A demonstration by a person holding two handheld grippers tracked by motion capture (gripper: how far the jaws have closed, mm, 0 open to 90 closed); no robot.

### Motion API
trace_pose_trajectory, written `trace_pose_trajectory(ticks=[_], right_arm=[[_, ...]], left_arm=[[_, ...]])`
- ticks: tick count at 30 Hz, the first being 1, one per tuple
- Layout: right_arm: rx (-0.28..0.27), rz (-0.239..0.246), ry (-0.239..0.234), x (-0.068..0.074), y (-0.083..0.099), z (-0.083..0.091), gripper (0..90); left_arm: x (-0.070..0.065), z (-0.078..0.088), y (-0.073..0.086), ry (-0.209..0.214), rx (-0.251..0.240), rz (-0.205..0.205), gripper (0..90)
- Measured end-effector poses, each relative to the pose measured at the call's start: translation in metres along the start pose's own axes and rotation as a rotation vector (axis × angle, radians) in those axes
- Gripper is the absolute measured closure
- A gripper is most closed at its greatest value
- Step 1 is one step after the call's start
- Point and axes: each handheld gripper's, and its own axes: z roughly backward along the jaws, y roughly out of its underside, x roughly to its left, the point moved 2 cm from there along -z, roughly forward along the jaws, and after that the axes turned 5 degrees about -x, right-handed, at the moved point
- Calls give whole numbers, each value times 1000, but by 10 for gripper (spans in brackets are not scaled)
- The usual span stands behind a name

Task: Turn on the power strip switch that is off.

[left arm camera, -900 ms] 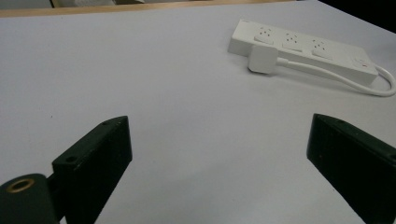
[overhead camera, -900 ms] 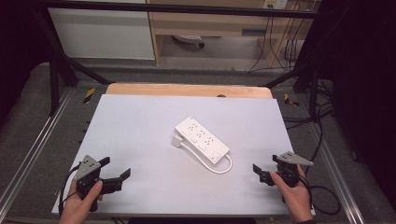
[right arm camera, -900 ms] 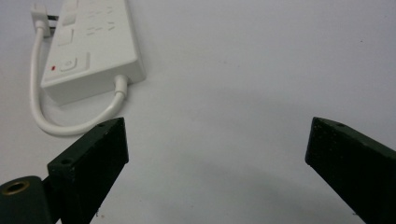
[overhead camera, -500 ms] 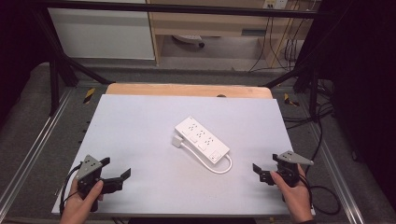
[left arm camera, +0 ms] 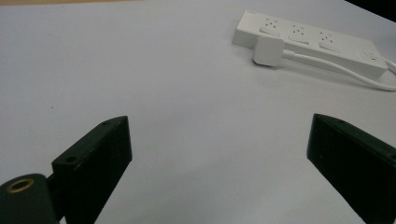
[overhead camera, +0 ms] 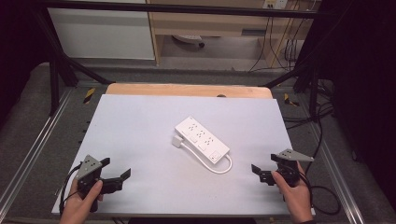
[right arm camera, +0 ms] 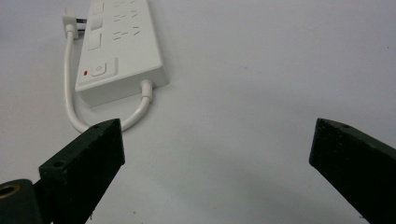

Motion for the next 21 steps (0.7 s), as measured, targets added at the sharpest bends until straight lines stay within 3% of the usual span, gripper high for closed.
trace_pose_trajectory(ticks=[8,21], right_arm=[[-5,-17,-19,1,-4,4,36],[-72,-20,-37,7,-23,7,38]], left_arm=[[0,-1,1,-6,9,0,64],[2,-1,2,-16,20,8,64]])
